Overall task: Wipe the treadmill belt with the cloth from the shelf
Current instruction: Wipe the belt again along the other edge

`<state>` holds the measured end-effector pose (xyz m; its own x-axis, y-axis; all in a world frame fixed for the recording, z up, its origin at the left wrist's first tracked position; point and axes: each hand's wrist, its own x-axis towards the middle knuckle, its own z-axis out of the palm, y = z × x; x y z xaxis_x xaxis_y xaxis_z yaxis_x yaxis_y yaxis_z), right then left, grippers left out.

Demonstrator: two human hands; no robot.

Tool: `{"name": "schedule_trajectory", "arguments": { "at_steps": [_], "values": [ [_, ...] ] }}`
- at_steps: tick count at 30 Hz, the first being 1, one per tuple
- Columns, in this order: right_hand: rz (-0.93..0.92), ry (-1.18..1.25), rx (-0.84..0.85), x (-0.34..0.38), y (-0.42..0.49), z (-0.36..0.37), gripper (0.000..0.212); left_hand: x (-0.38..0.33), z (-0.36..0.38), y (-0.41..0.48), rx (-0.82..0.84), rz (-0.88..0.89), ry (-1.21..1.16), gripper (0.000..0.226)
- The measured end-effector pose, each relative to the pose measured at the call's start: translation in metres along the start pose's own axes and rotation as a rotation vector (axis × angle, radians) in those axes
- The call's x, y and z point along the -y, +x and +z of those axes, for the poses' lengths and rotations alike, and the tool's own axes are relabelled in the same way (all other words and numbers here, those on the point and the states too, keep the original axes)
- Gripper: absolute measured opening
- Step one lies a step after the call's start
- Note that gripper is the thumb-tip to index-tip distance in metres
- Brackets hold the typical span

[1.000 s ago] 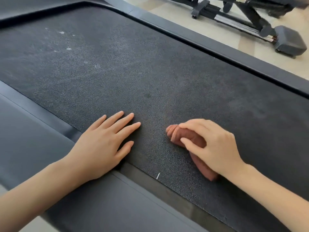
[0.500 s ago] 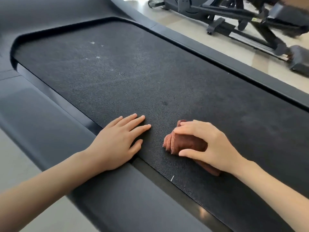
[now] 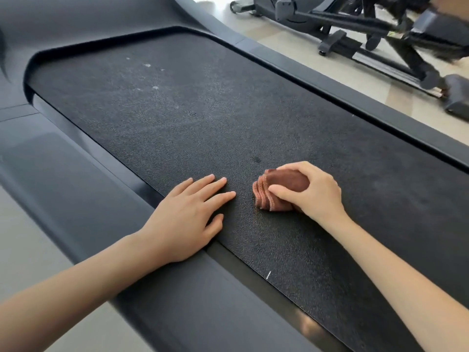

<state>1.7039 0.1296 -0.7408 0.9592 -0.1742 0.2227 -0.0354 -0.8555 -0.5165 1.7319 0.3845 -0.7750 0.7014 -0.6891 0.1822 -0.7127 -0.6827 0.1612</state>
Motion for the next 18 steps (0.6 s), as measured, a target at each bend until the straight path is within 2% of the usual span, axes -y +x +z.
{"name": "schedule_trajectory", "arguments": {
  "at_steps": [3, 6, 10, 18],
  "values": [
    [-0.035, 0.004, 0.014, 0.003, -0.003, 0.0, 0.038, 0.0, -0.001, 0.0, 0.011, 0.008, 0.002, 0.051],
    [-0.153, 0.051, 0.075, 0.009, -0.038, -0.004, 0.045, 0.006, -0.002, -0.003, 0.024, 0.017, 0.0, 0.052],
    [-0.264, 0.143, 0.122, 0.012, -0.064, -0.004, 0.041, 0.017, -0.005, -0.008, 0.023, 0.002, -0.044, 0.055],
    [-0.163, 0.088, 0.036, 0.012, -0.003, 0.012, 0.035, 0.015, -0.006, -0.008, 0.021, -0.013, -0.073, 0.054]
  ]
}}
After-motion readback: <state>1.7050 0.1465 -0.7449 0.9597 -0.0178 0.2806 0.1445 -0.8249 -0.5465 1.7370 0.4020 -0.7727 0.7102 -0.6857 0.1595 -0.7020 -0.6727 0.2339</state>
